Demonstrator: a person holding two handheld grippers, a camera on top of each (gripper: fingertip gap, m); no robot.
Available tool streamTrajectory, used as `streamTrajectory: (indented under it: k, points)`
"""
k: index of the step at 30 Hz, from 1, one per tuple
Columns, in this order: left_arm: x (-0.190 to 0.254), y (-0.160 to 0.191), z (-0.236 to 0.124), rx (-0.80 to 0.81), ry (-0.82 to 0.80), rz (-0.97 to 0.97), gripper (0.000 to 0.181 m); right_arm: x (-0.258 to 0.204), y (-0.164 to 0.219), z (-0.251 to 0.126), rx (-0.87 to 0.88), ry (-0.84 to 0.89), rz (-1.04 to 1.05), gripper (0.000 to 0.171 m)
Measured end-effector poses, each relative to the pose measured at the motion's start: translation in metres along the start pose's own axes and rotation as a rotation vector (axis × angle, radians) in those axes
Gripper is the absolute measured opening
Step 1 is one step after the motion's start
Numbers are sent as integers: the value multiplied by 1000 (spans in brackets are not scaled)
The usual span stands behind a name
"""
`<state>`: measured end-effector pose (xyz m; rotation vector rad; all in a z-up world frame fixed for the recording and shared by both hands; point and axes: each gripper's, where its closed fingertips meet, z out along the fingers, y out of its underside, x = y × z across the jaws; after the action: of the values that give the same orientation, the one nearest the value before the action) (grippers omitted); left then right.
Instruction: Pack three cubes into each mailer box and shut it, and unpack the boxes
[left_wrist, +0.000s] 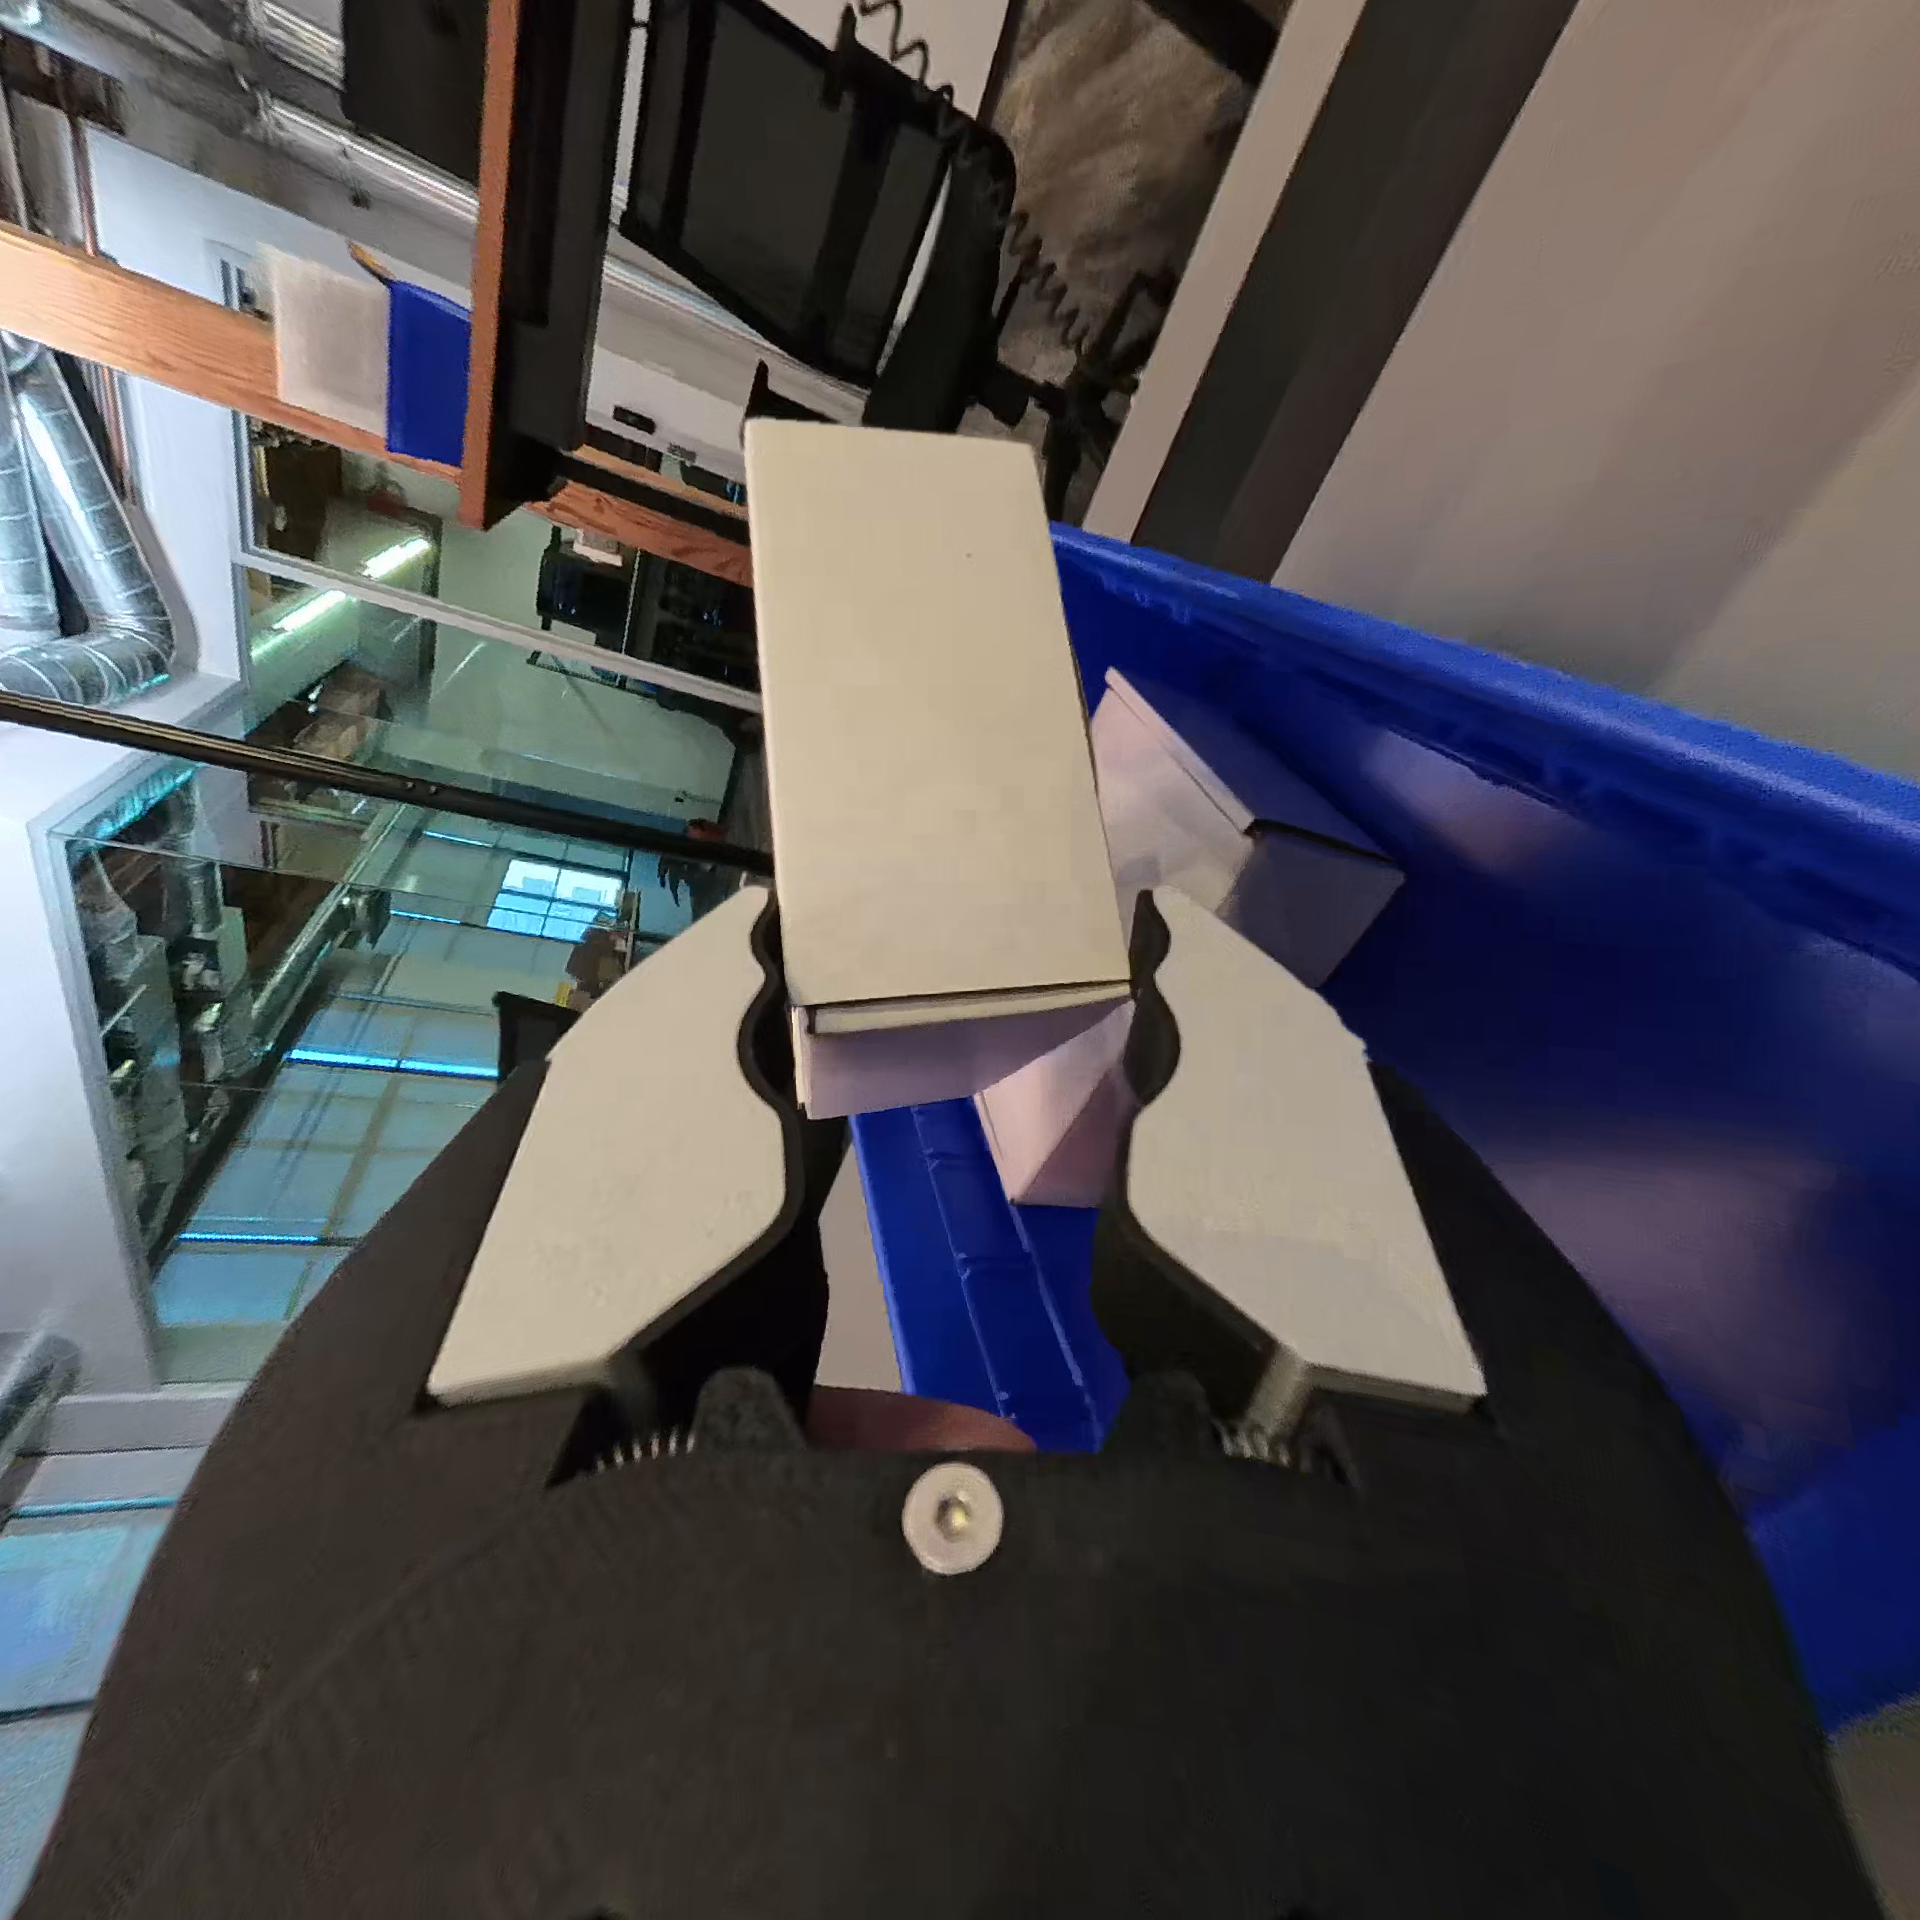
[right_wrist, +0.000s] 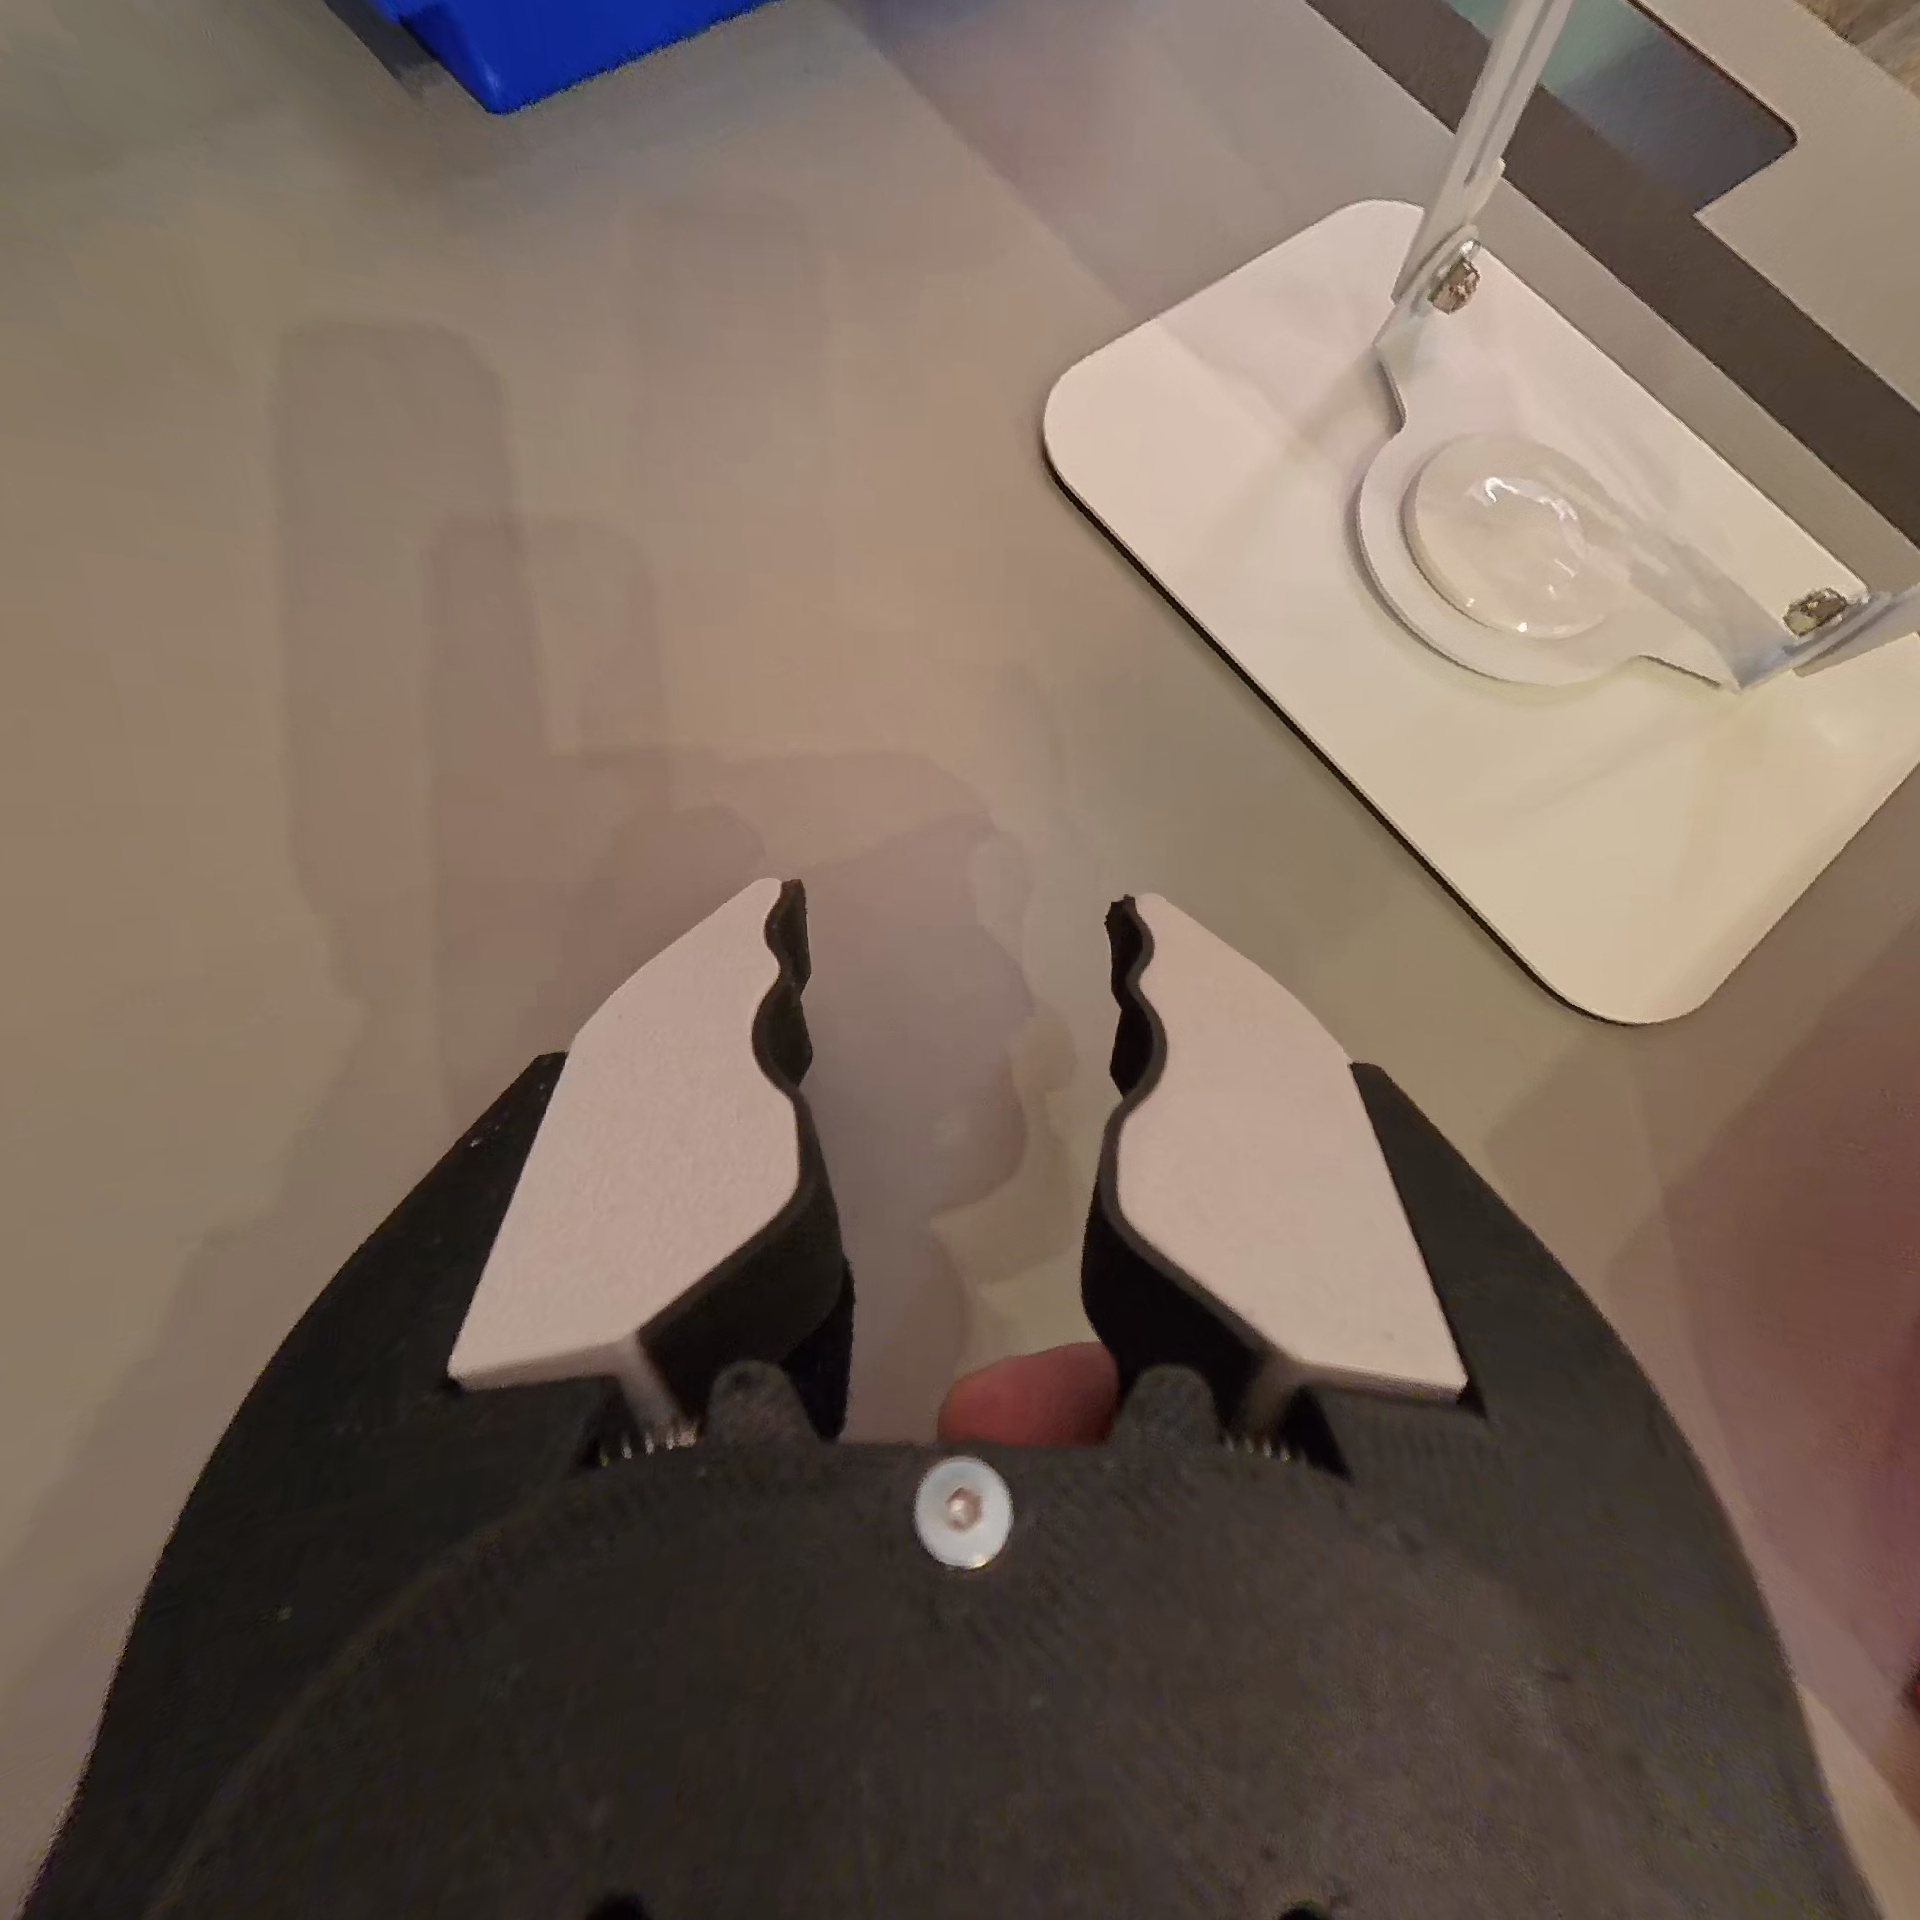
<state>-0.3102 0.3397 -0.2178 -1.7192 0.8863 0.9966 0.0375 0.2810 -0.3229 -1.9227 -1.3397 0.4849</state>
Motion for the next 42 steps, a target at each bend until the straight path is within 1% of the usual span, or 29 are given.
streamTrajectory:
  k: [4, 7, 10, 13, 17, 19, 22, 25, 27, 31, 33, 35, 38, 42]
  points:
    - [-16, -22, -22, 92, -16, -27, 63, -7, -10, -4, 49, -47, 6, 59]
    - [-20, -49, -46, 184, -13, -6, 63, -13, -22, -11, 108, -104, 13, 62]
    - [-20, -81, -75, 287, -6, 6, 62, -18, -40, -24, 194, -181, 37, 66]
    - [-21, -115, -108, 405, 22, -32, 62, -19, -60, -41, 282, -250, 54, 67]
    - [-27, -151, -153, 555, 76, -120, 62, -11, -84, -65, 378, -253, -11, 71]
    - [-31, -166, -173, 628, 130, -183, 62, -9, -99, -79, 440, -249, -73, 73]
    - [-35, -185, -201, 742, 256, -298, 62, -4, -122, -99, 521, -228, -171, 76]
    - [-40, -200, -221, 855, 404, -451, 62, -1, -143, -116, 579, -221, -251, 79]
    - [-43, -206, -229, 911, 473, -533, 62, 1, -157, -127, 616, -217, -284, 80]
    - [-40, -213, -236, 968, 591, -615, 62, 4, -175, -144, 647, -185, -364, 84]
    - [-36, -217, -236, 970, 642, -633, 62, 2, -182, -151, 651, -176, -410, 84]
    - [-25, -221, -237, 948, 693, -594, 62, -3, -188, -156, 645, -169, -457, 85]
    - [-10, -228, -232, 880, 717, -490, 62, -14, -194, -163, 621, -171, -545, 86]
    - [11, -237, -224, 754, 755, -343, 63, -26, -200, -170, 558, -95, -713, 86]
